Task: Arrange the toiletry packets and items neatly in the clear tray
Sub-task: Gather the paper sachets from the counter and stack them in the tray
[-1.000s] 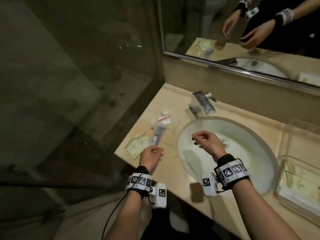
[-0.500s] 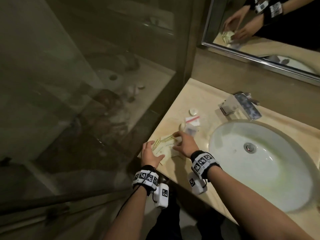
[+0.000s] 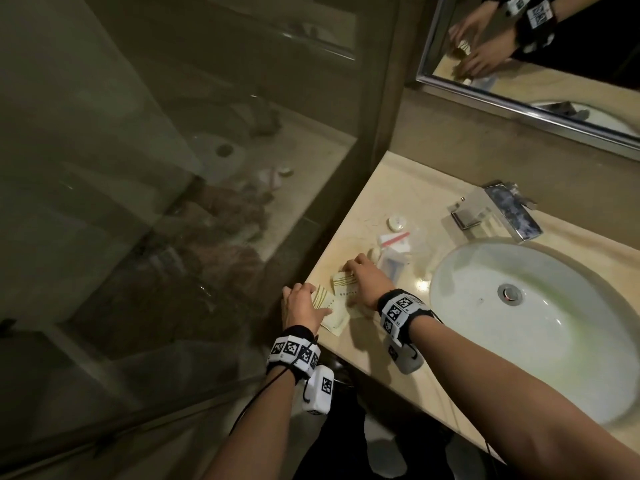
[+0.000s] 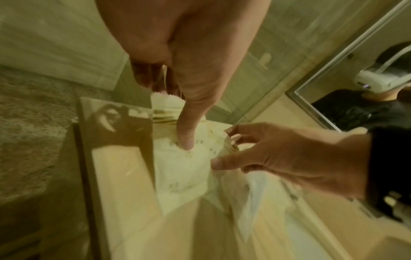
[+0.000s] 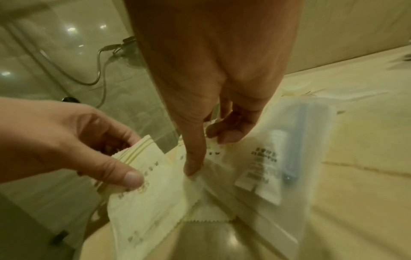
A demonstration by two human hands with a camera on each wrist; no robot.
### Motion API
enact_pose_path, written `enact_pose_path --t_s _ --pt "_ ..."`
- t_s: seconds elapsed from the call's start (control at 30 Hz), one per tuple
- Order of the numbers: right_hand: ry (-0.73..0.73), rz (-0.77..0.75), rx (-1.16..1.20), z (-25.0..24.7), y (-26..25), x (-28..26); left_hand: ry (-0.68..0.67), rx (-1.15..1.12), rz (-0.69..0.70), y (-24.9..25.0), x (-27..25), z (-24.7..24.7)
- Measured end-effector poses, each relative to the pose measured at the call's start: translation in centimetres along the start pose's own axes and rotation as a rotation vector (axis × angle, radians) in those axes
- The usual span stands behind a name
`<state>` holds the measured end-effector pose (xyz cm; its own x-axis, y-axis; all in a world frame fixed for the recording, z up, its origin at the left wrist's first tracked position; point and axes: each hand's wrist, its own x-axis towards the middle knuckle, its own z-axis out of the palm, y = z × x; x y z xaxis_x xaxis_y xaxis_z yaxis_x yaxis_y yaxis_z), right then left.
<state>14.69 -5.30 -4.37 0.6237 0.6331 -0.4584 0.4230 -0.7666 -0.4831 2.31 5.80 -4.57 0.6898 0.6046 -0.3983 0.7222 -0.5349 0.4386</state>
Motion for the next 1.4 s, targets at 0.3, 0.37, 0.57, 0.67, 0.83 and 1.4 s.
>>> enact_pose_path --t_s 0.3,0.37,0.57,0.67,0.83,1.4 --pt "0.274 0.071 0.488 -5.8 2.2 -2.4 0.068 -0.439 0.024 2.8 -0.6 -5.2" --pt "0.395 0.084 0.620 -7.8 3.6 -3.8 0.068 -0.586 0.053 4.5 -0.7 -6.6" --pt "0.552 0.181 1.003 -13.2 9.1 -10.2 -0.053 -0.752 0.208 12.3 -1.4 -6.4" --pt "0.646 0.223 1.122 -14.9 13.2 -14.2 -0.124 -0.761 0.255 17.0 -2.4 -4.0" --pt "0.761 0.312 1.226 -16.9 20.4 -22.1 -0.294 -0.727 0.350 25.6 -6.4 0.9" --pt "1.148 0.666 1.220 -13.5 41.7 -41.6 -0.590 -0.656 0.425 41.2 -17.8 20.7"
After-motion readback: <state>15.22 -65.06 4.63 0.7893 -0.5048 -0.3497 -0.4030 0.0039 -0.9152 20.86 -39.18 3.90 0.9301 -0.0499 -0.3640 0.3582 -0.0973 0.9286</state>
